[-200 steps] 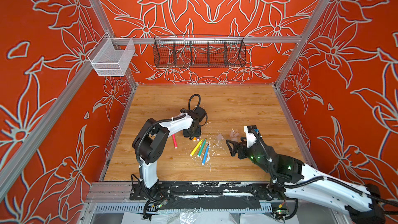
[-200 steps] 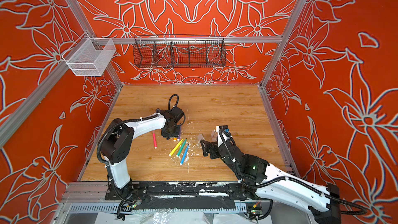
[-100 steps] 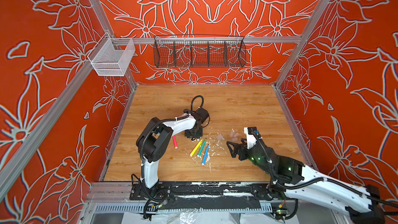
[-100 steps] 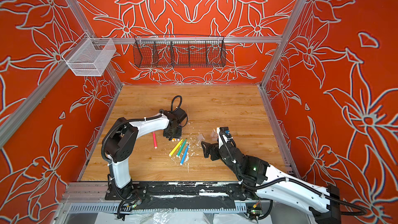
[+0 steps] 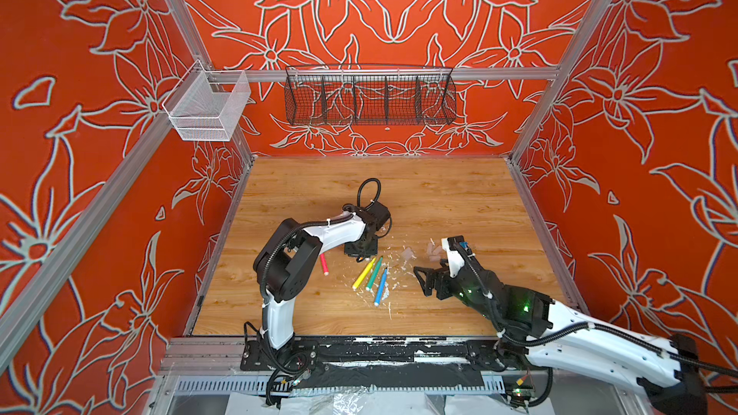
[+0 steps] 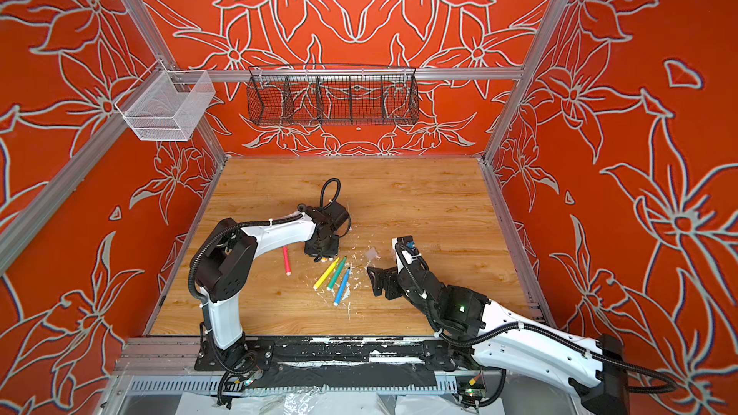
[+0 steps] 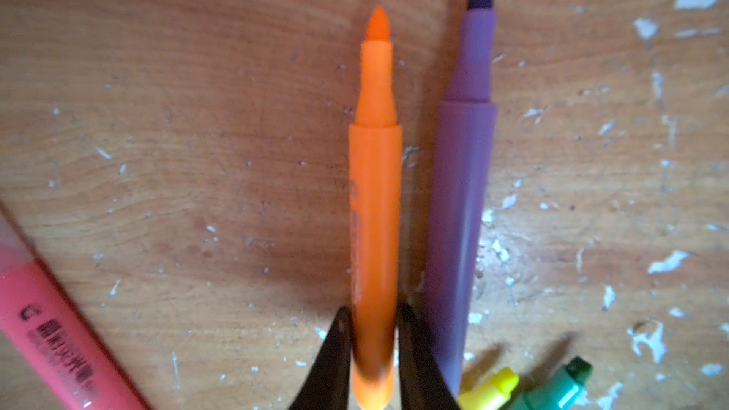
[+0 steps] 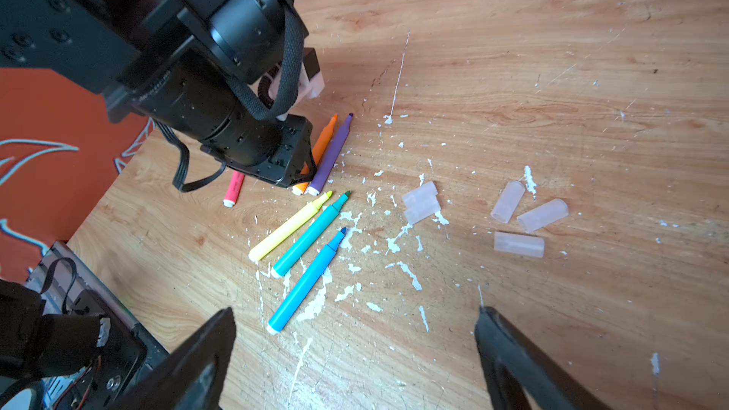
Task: Insert pens into pen caps
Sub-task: Pick up a pen from the center of the table.
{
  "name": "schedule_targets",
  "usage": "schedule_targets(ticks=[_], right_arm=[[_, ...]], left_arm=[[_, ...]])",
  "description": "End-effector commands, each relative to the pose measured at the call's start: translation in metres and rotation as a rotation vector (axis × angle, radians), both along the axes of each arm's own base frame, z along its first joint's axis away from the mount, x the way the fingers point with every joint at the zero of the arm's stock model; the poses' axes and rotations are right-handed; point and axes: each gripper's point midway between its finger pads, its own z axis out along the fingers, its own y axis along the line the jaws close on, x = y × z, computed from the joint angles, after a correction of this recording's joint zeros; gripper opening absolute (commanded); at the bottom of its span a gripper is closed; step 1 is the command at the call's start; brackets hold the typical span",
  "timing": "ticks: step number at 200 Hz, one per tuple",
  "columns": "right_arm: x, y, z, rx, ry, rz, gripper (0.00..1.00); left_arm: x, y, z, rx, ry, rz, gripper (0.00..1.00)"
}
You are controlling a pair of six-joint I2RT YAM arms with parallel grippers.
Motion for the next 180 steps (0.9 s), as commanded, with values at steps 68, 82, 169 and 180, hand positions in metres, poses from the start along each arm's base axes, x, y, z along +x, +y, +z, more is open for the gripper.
schedule_targets(ticks=[68, 82, 169, 180], right_arm=[[0.006, 0.02, 0.02, 0.082, -0.015, 0.021, 0.95], [0.008, 0.022, 0.024, 0.099, -0.019, 0.014, 0.95], [0.017, 0.032, 0.027, 0.371, -0.006, -0.073, 0.9], [0.018, 0.034, 0.029, 0.398, -0.001, -0.077, 0.89]], left_arm=[[-0.018, 0.022, 0.005, -0.054, 0.019, 0.021, 0.0], [-0.017, 0.023, 0.027, -0.079, -0.032, 0.018, 0.0], [-0.057, 0.0, 0.138, -0.382, -0.318, -0.126, 0.0], [-0.066, -0.003, 0.149, -0.43, -0.351, -0.153, 0.02]])
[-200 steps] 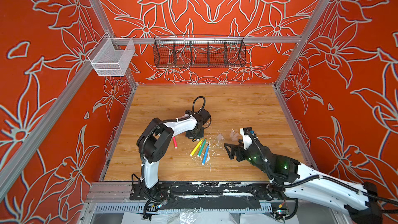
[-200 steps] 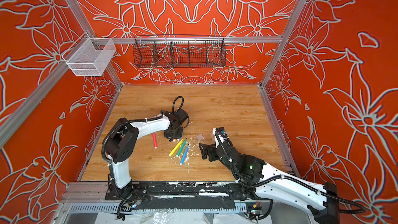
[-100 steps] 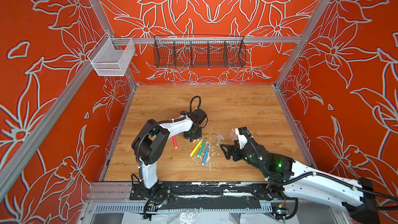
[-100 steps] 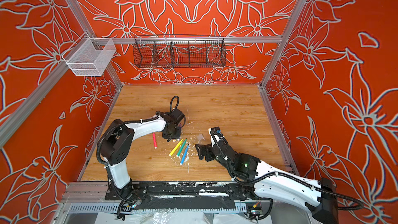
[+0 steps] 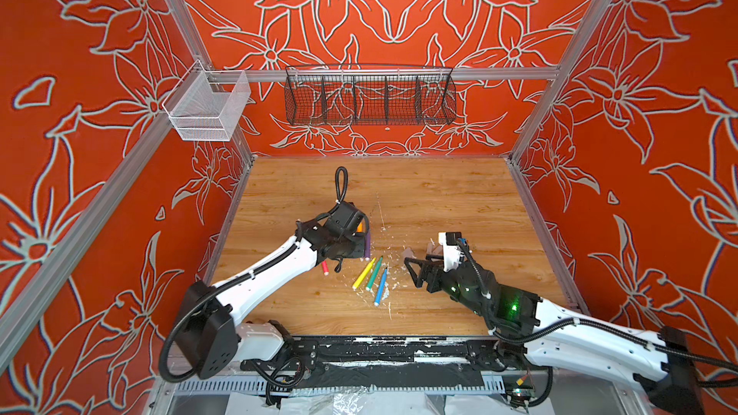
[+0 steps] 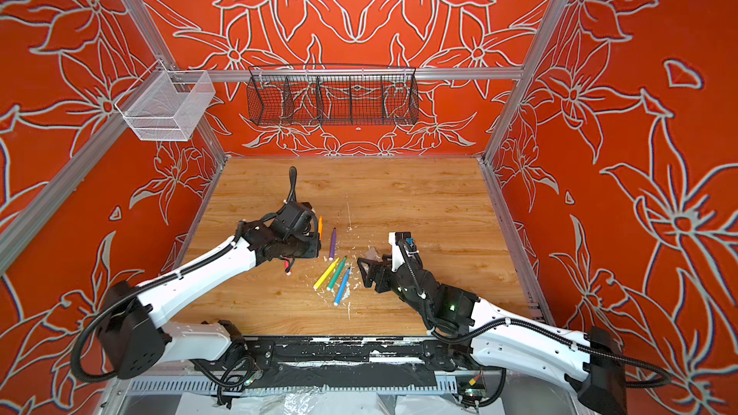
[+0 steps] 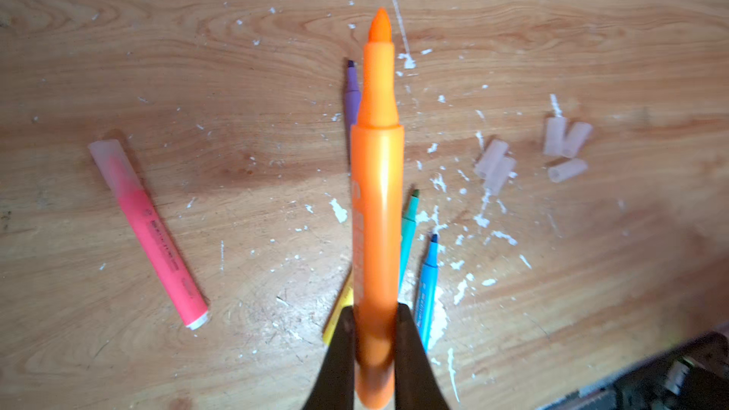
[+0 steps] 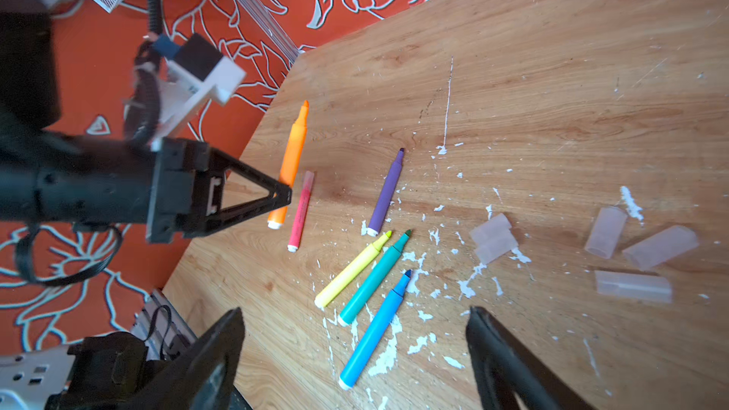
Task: Insert pens into pen caps
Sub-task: Pick up a pen from the center of the table.
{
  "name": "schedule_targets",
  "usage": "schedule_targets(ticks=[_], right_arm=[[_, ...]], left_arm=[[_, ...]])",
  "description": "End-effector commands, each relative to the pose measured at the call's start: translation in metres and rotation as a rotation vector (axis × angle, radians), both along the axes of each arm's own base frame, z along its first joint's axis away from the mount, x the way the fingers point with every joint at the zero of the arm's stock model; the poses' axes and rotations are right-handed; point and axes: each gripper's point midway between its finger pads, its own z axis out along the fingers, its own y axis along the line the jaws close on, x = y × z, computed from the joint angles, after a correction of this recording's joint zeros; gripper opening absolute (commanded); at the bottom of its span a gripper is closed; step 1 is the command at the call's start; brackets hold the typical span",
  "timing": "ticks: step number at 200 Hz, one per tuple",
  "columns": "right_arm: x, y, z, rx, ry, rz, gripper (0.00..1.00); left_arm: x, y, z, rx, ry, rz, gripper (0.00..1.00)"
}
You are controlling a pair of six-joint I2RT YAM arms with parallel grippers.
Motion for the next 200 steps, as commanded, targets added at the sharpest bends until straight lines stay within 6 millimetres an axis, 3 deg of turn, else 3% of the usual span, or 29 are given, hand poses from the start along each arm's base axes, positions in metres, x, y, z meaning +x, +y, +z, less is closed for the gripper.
schedule_targets(ticks=[1, 39, 81, 128, 200], right_arm=[[0.006, 0.004, 0.012, 0.134, 0.009, -0.041, 0.89], [0.003, 0.024, 0.017, 0.26, 0.018, 0.02, 0.87], [0.004, 0.057, 0.03, 0.274, 0.023, 0.111, 0.81], [0.017, 0.067, 0.028, 0.272, 0.022, 0.073, 0.78], [0.033, 0.081, 0.029, 0.218, 0.013, 0.035, 0.63]], left_arm=[[-0.017, -0.008, 0.016, -0.076, -0.049, -0.064, 0.02], [-0.041, -0.022, 0.035, -0.186, -0.142, -0.15, 0.04], [-0.051, -0.036, 0.038, -0.193, -0.167, -0.221, 0.04], [-0.063, -0.052, 0.039, -0.191, -0.208, -0.295, 0.03], [-0.07, -0.066, 0.032, -0.164, -0.2, -0.34, 0.03]])
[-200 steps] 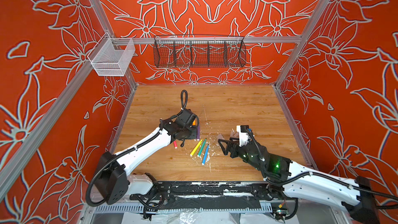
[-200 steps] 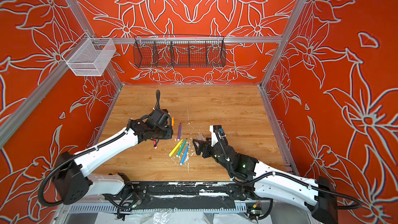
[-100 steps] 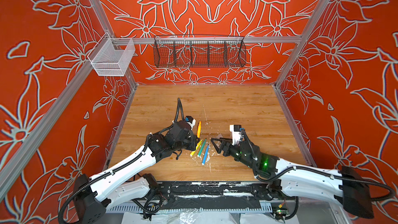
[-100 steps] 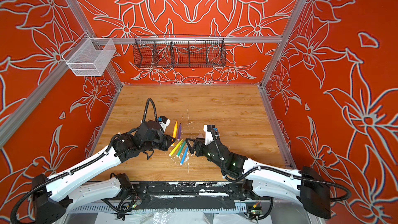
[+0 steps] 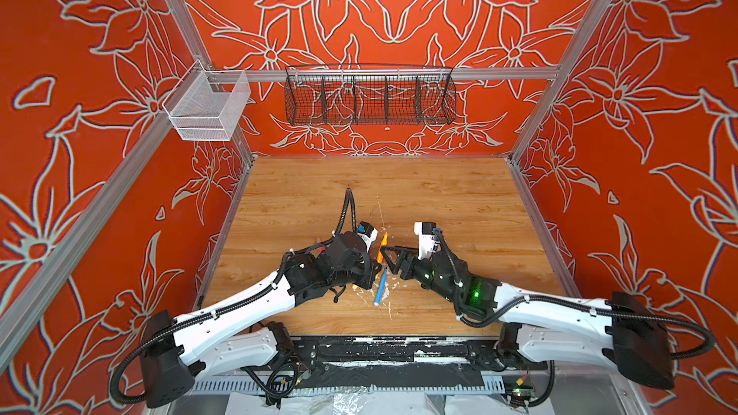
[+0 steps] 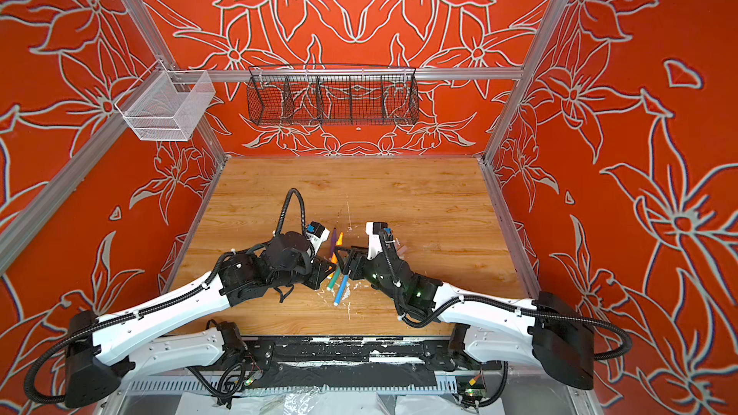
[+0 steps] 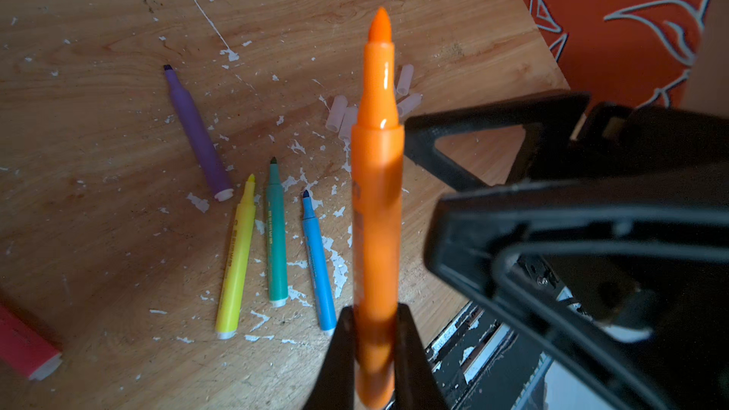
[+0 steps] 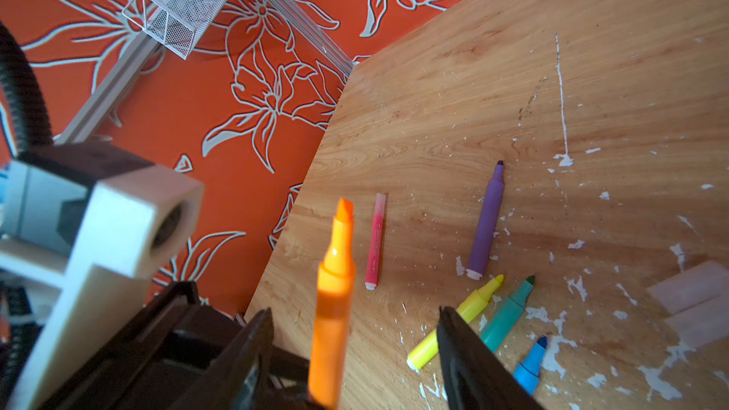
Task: Insert pens into pen caps
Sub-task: Pick up a pen from the center of the table.
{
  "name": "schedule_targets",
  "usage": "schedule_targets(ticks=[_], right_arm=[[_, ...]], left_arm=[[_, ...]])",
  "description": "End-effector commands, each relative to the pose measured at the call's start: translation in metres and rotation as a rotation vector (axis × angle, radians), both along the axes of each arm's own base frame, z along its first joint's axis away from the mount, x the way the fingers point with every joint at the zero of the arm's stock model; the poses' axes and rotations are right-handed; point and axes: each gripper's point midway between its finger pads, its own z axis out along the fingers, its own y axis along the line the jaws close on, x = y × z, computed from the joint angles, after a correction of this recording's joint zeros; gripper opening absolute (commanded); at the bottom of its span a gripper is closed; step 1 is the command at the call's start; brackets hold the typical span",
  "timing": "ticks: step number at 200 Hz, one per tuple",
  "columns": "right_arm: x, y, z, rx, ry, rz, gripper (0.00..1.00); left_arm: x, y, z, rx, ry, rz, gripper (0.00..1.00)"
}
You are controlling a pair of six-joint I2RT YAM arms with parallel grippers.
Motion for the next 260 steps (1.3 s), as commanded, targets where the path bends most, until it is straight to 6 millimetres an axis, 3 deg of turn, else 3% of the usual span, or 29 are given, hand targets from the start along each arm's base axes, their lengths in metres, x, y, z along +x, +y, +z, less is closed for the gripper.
schedule_targets(ticks=[1, 45, 85, 105, 130, 144, 194, 221, 238, 249, 260], right_arm=[[0.01, 0.004, 0.009, 0.01, -0.014, -0.035, 0.63], [0.013, 0.017, 0.003, 0.02, 0.019, -0.019, 0.49], [0.01, 0.026, 0.005, 0.037, 0.045, 0.013, 0.18], [0.007, 0.025, 0.002, 0.05, 0.064, 0.017, 0.05], [0.003, 0.029, 0.004, 0.076, 0.084, 0.038, 0.0], [-0.001, 0.032, 0.004, 0.09, 0.096, 0.056, 0.0], [-0.015, 0.041, 0.009, 0.117, 0.097, 0.091, 0.0], [-0.019, 0.043, 0.01, 0.12, 0.098, 0.097, 0.0], [-0.02, 0.045, 0.008, 0.115, 0.104, 0.1, 0.0], [-0.02, 0.046, 0.006, 0.109, 0.104, 0.102, 0.18], [-0.02, 0.045, 0.006, 0.097, 0.099, 0.101, 0.49]], left_arm=[[0.0, -0.006, 0.005, -0.005, -0.035, -0.018, 0.03], [-0.004, -0.011, 0.009, -0.002, -0.049, -0.044, 0.03], [-0.002, -0.009, 0.006, 0.013, -0.048, -0.02, 0.04], [0.001, -0.006, 0.005, 0.02, -0.052, 0.002, 0.19], [0.003, -0.005, 0.007, 0.025, -0.062, 0.015, 0.42], [0.006, -0.005, 0.009, 0.022, -0.074, 0.024, 0.45], [0.012, -0.01, 0.013, 0.004, -0.118, 0.018, 0.45], [0.016, -0.01, 0.017, 0.005, -0.137, 0.026, 0.31], [0.016, -0.011, 0.018, -0.007, -0.148, 0.025, 0.15], [0.016, -0.011, 0.019, -0.014, -0.155, 0.025, 0.08], [0.017, -0.01, 0.019, -0.018, -0.162, 0.03, 0.0]])
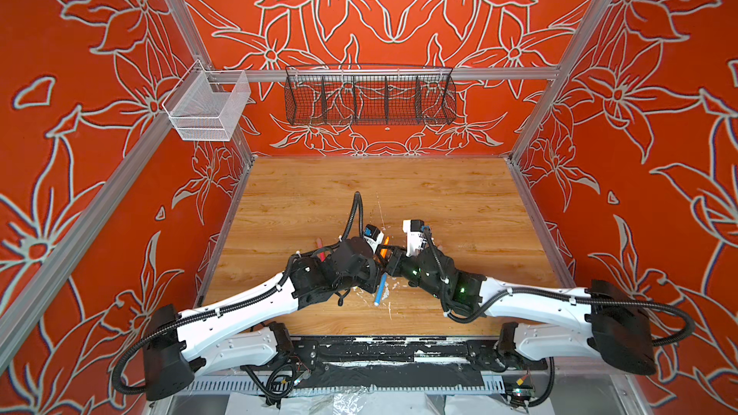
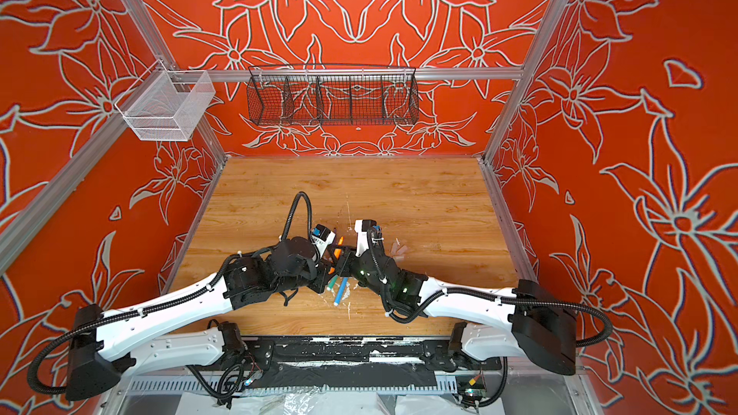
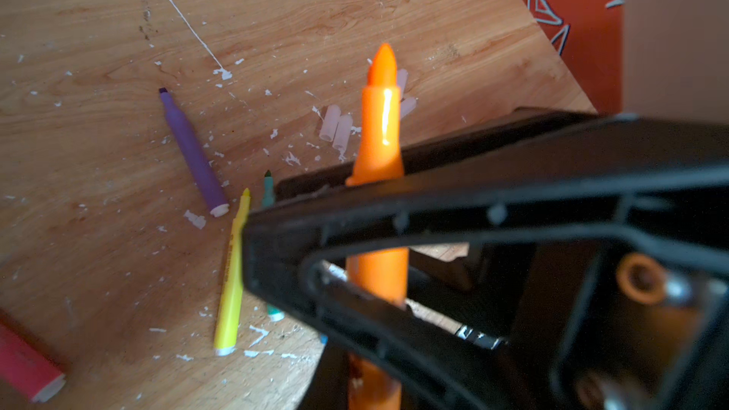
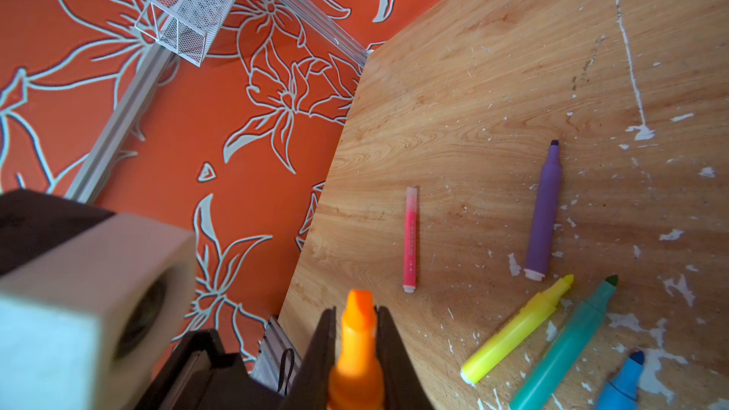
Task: Insert pens into pen caps
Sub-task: Pick up a pen from the center of the table.
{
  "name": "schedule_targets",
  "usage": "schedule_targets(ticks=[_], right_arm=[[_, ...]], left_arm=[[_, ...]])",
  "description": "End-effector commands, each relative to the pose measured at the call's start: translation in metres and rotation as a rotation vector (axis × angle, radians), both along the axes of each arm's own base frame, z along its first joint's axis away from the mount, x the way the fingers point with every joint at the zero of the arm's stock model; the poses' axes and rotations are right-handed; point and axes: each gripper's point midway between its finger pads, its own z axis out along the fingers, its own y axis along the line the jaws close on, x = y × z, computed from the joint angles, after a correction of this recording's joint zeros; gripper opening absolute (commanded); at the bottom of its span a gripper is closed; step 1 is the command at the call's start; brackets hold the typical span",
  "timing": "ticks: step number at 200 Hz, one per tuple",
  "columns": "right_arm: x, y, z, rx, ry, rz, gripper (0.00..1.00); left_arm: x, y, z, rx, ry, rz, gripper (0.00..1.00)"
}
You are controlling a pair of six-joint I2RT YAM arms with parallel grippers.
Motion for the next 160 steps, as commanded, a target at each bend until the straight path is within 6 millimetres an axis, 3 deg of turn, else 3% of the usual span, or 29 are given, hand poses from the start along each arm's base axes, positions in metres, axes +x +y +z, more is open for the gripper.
schedule_targets(ticks=[1, 12, 29, 64, 75, 90, 116, 135, 160], right_arm=[[-0.015, 0.012, 0.002, 0.014, 0.015, 0.065, 0.51], [-0.014, 0.006, 0.002, -0.006, 0.007, 0.044, 0.7], [-0.009, -0.013, -0.001, -0.06, 0.0, -0.022, 0.81], [-0.006, -0.058, 0.01, -0.139, -0.062, -0.131, 0.81], [-0.005, -0.073, 0.013, -0.186, -0.078, -0.171, 0.81], [-0.004, -0.093, 0.012, -0.248, -0.082, -0.22, 0.81], [0.0, -0.124, 0.003, -0.34, -0.068, -0.309, 0.8], [0.004, -0.133, -0.007, -0.396, -0.057, -0.33, 0.79], [0.011, -0.13, -0.03, -0.491, -0.017, -0.311, 0.78]], left_arm=[[0.014, -0.003, 0.016, -0.057, -0.077, 0.039, 0.0], [0.015, 0.001, 0.016, -0.058, -0.088, 0.058, 0.0], [0.016, 0.008, 0.015, -0.058, -0.098, 0.09, 0.0], [0.019, 0.015, 0.009, -0.027, -0.155, 0.088, 0.0], [0.019, 0.013, 0.013, -0.082, -0.24, 0.053, 0.0], [0.016, 0.013, 0.004, -0.113, -0.33, 0.005, 0.0], [0.015, 0.033, 0.002, -0.121, -0.346, 0.078, 0.0], [0.011, 0.039, -0.003, -0.097, -0.341, 0.069, 0.0], [-0.001, 0.041, -0.007, -0.076, -0.344, -0.001, 0.0]])
